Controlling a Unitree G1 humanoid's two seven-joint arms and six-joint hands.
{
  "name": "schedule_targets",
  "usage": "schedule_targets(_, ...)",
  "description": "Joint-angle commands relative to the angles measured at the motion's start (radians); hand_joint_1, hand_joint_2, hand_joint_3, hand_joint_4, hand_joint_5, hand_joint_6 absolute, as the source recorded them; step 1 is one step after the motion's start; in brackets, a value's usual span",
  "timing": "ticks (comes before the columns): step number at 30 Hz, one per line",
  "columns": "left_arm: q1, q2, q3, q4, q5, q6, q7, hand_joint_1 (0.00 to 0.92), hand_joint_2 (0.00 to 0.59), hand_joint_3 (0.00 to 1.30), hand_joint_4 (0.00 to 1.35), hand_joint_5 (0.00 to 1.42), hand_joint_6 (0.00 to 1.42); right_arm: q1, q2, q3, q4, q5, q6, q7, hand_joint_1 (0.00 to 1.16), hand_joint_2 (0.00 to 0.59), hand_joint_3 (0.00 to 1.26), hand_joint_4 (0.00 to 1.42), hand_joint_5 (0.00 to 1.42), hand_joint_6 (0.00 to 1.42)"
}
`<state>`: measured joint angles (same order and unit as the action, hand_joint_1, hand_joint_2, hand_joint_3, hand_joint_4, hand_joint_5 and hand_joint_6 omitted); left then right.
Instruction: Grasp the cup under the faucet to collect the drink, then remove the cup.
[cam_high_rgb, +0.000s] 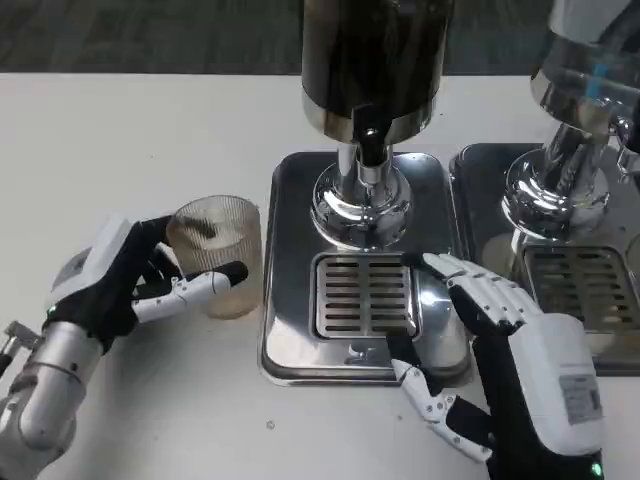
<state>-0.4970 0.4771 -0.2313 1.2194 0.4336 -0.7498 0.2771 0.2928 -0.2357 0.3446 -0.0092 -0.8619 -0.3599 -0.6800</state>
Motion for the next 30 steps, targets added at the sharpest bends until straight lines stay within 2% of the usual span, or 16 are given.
schedule_targets(1,0.027,0.005,0.005,-0.005,0.004,-0.03,0.036,0.294,0.132,0.46,0.59,0.79,0.86,0.0,-0.003,-0.005,-0.015,0.016,-0.012,0.008,0.42,0.405,0.32,0.28,0.29,0.31)
schedule_targets(13,0.053,0.02,0.025,-0.091,0.014,-0.147,0.119,0.286,0.137,0.48,0.59,0.8,0.87,0.01,-0.007,-0.01,-0.022,0.019,-0.014,0.004,0.42,0.405,0.31,0.28,0.29,0.31)
schedule_targets(19,0.019,-0.018,-0.014,-0.112,0.046,-0.153,0.091,0.283,0.138,0.48,0.59,0.79,0.88,0.024,0.0,-0.013,-0.031,0.017,-0.008,-0.003,0.42,0.405,0.31,0.28,0.29,0.31)
schedule_targets(30,-0.072,-0.089,-0.083,-0.056,0.118,-0.112,0.064,0.281,0.139,0.48,0.59,0.78,0.86,0.069,0.022,-0.019,-0.053,-0.008,0.009,-0.029,0.42,0.405,0.31,0.28,0.29,0.31)
